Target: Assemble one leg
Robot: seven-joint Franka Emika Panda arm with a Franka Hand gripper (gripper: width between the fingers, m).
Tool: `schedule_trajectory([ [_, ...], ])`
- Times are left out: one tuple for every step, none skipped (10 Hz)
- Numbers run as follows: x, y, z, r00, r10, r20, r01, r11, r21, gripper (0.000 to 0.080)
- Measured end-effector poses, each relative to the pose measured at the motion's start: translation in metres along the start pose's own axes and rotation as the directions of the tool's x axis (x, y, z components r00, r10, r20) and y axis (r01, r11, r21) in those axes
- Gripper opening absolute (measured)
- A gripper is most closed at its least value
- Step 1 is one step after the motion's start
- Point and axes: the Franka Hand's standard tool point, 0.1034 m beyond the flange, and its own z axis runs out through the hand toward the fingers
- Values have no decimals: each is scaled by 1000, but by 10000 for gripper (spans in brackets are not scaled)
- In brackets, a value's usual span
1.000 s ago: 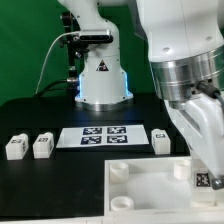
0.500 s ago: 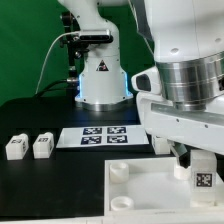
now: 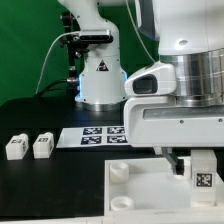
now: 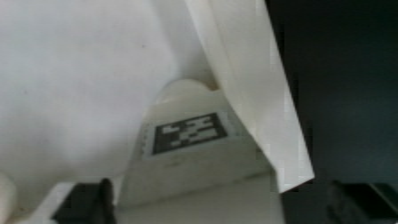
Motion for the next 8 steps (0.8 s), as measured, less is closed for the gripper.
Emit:
schedule_trajectory([
  [0, 0, 0, 1000, -3, 0, 3, 1000, 0, 423],
  [0, 0, 0, 997, 81, 2, -81, 997, 2, 423],
  [1, 3, 1, 986, 167, 1, -167, 986, 0, 300],
  [1, 3, 1, 964, 266, 2, -266, 964, 1, 300],
  [2, 4, 1, 916, 401, 11, -401, 916, 10, 300],
  [3, 6, 0, 839, 543, 23, -544, 839, 18, 300],
  [4, 8, 1, 753, 657, 37, -658, 752, 29, 299],
  [3, 9, 2, 605, 794, 56, -796, 604, 35, 299],
])
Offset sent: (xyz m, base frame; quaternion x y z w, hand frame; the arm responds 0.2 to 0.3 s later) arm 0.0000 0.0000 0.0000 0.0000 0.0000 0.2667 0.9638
